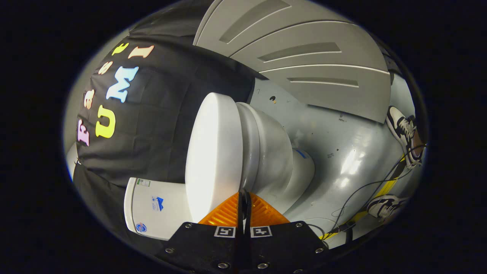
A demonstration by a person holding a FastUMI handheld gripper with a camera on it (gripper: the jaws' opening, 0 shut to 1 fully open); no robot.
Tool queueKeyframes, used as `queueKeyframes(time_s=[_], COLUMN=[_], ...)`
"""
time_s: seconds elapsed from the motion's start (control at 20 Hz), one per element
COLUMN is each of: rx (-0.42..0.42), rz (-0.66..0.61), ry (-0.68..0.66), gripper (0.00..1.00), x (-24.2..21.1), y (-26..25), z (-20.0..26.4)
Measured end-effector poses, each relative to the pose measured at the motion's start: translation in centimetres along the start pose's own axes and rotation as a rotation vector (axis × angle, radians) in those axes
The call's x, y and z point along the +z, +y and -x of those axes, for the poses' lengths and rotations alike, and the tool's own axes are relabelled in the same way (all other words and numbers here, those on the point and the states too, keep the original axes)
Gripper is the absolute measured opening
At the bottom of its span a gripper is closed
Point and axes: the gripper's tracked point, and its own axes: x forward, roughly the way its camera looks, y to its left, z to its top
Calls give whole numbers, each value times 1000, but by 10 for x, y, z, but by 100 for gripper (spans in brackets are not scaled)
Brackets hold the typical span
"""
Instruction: Open the toilet lid.
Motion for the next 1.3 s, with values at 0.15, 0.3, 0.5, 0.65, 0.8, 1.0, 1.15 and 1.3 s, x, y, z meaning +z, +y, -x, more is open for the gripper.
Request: queueKeyframes(time_s=[0.15, 0.3, 0.5, 0.65, 0.8, 1.0, 1.15, 1.3], rx=[-25, -45, -105, -126, -155, -193, -219, -233], rz=[19, 34, 117, 159, 194, 225, 305, 394], ry=[-11, -32, -51, -81, -114, -181, -228, -260], gripper=[0, 0, 0, 0, 0, 0, 0, 0], x=[4, 1, 4, 6, 6, 4, 3, 0], y=[5, 12, 30, 48, 62, 84, 106, 126], z=[6, 11, 21, 32, 38, 45, 56, 64])
